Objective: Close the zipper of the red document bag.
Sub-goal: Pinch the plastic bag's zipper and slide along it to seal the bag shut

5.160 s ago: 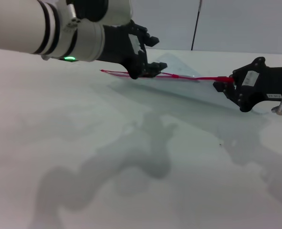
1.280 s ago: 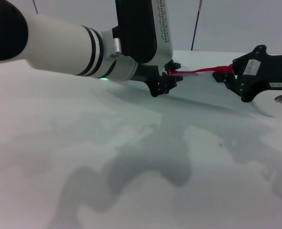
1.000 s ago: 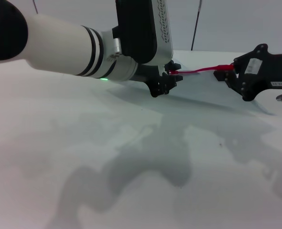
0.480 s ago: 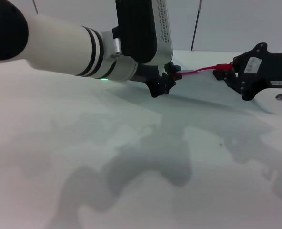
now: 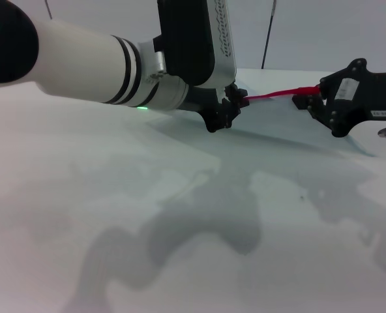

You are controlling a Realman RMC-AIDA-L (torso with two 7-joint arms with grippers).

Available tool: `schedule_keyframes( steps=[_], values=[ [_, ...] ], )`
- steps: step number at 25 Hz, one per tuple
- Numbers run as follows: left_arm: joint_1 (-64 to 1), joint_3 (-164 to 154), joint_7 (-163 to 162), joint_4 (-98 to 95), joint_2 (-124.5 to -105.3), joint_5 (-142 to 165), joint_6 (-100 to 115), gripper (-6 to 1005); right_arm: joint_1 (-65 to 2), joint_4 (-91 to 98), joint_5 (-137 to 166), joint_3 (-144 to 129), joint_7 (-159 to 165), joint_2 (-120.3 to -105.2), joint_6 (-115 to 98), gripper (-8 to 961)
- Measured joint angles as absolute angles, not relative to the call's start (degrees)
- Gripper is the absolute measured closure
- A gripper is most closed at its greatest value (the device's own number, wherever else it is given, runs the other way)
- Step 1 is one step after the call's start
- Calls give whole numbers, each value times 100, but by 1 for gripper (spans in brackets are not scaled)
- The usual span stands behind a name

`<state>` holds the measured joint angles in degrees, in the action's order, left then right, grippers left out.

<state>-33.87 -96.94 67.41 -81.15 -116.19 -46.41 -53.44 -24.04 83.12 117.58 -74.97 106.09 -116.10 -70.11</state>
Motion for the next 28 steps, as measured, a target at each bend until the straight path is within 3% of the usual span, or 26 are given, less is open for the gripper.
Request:
schedule_keyframes(
  steps=[16,28],
  values=[
    [-3235,-9628,6731,-8093,-11613,-4598,-5346,913,-2386,8288,11757,-7294,10543,-11617,-7030,906],
    [-2623,-9257,6657,-8196,-11603,-4610,-5374,898,-2372,8288,11759,-6961,10484,-11622,-7049,906]
  ],
)
